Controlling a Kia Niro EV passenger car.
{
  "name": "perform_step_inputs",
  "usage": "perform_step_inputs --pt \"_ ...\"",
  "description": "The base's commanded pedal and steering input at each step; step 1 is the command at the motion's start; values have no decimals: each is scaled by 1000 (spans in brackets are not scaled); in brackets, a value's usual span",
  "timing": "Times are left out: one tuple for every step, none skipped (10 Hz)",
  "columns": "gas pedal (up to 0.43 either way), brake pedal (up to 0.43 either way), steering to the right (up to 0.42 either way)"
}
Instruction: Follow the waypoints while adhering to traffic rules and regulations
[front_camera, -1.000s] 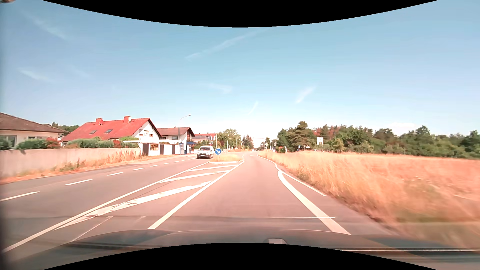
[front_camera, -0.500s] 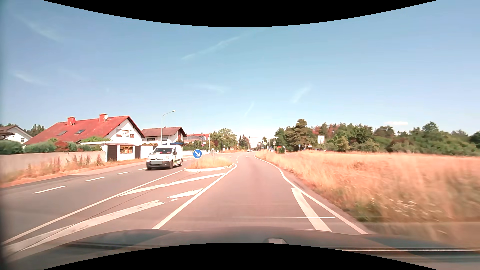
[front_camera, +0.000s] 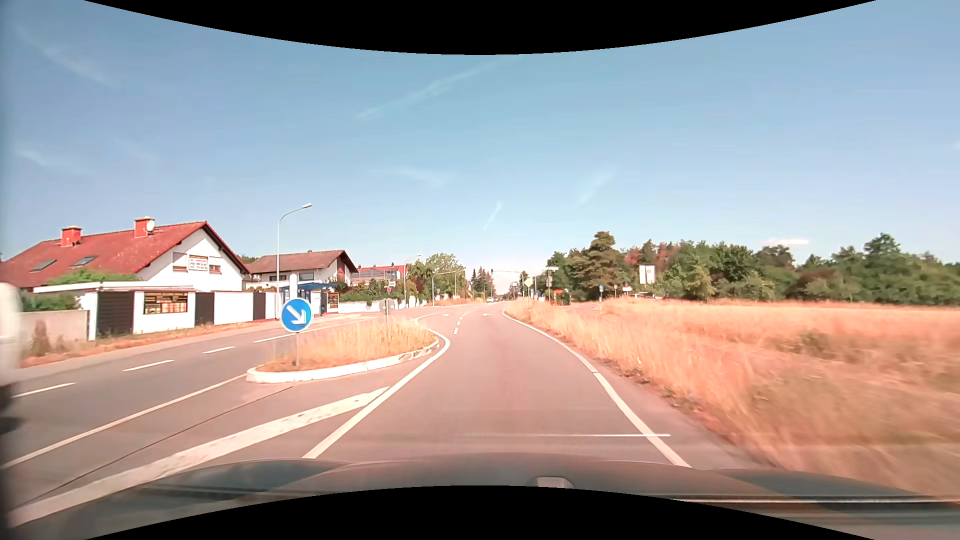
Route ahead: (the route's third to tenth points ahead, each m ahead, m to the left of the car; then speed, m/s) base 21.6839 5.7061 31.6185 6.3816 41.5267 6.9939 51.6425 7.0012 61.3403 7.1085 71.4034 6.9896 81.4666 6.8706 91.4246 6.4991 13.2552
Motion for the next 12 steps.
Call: perform_step_inputs --pt "0 0 -5" --pt "0 0 -13" --pt "0 0 -19" --pt "0 0 -27" --pt "0 0 -33" --pt "0 0 -35" --pt "0 0 -35" --pt "0 0 -36" --pt "0 0 -36" --pt "0 0 -36" --pt "0 0 -36" --pt "0 0 -34"
